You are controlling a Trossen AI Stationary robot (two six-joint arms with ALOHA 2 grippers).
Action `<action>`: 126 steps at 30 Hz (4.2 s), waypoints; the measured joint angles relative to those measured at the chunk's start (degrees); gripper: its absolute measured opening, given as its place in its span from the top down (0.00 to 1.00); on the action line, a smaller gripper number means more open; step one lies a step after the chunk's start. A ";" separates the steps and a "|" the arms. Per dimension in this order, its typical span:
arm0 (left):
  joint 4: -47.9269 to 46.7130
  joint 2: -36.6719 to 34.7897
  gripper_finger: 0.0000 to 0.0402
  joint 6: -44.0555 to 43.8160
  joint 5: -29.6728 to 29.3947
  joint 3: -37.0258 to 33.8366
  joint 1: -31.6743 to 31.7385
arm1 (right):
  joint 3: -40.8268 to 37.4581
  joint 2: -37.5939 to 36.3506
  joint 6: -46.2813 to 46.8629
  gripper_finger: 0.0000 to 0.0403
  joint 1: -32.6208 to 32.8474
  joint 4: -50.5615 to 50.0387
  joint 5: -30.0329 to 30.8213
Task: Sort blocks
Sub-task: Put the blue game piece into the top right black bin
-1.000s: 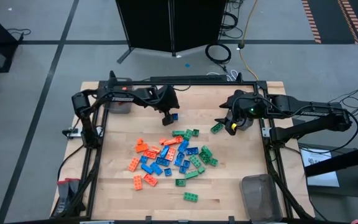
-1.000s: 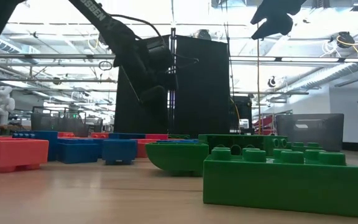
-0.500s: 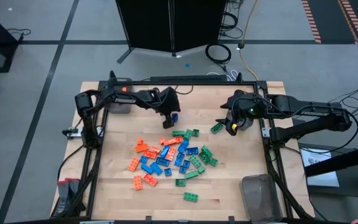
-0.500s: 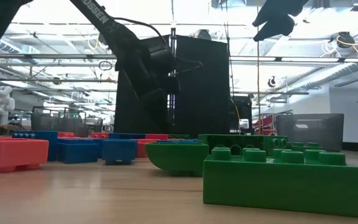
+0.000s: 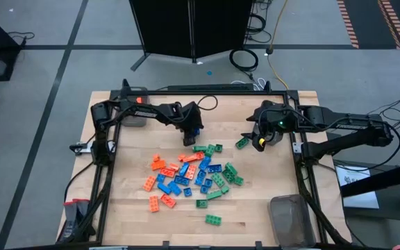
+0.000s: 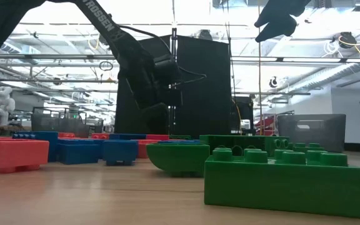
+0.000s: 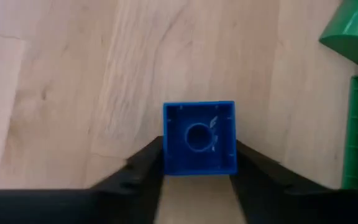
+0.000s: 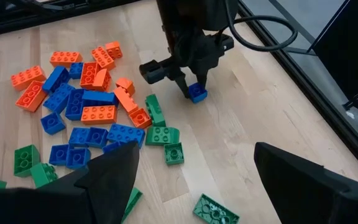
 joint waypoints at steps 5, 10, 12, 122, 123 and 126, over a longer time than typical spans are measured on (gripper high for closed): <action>-0.53 0.13 0.69 0.09 -0.99 1.06 0.15 | 0.00 0.00 0.00 0.22 0.00 0.02 0.00; -0.40 0.15 0.69 -0.62 -1.34 1.10 0.22 | 0.00 -0.02 0.00 0.22 0.00 0.05 0.00; -0.60 -0.05 0.69 -2.14 -1.34 1.10 0.22 | 0.00 0.00 0.00 0.22 0.00 0.06 0.00; 23.45 -30.45 0.69 -12.13 3.62 6.26 -13.70 | -0.02 12.59 -17.65 0.70 -4.18 55.73 -14.62; 23.44 -30.45 0.69 -12.14 3.62 6.26 -13.70 | -0.02 12.59 -17.78 0.70 -4.17 55.59 -14.60; 23.38 -30.45 0.69 -12.18 3.60 6.26 -13.70 | 0.03 12.59 -18.22 0.70 -4.17 55.17 -14.45</action>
